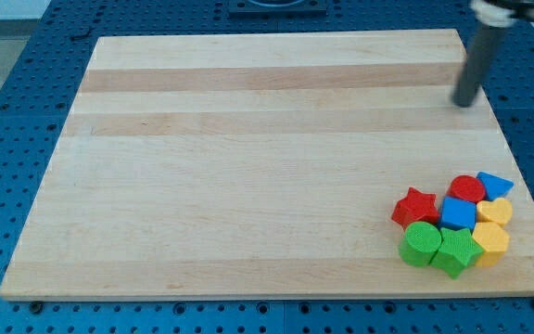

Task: Move your arm towards the blue triangle

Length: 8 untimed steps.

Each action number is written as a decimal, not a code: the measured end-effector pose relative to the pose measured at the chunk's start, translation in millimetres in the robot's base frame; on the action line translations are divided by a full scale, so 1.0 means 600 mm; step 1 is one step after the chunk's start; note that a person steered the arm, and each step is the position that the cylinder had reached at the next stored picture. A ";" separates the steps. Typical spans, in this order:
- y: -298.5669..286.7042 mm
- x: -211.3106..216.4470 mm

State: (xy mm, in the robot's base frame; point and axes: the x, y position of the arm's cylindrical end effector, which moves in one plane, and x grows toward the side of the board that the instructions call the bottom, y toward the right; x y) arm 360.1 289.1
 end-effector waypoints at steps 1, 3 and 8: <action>0.093 0.038; 0.093 0.136; 0.093 0.220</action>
State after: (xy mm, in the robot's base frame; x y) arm 491.8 344.8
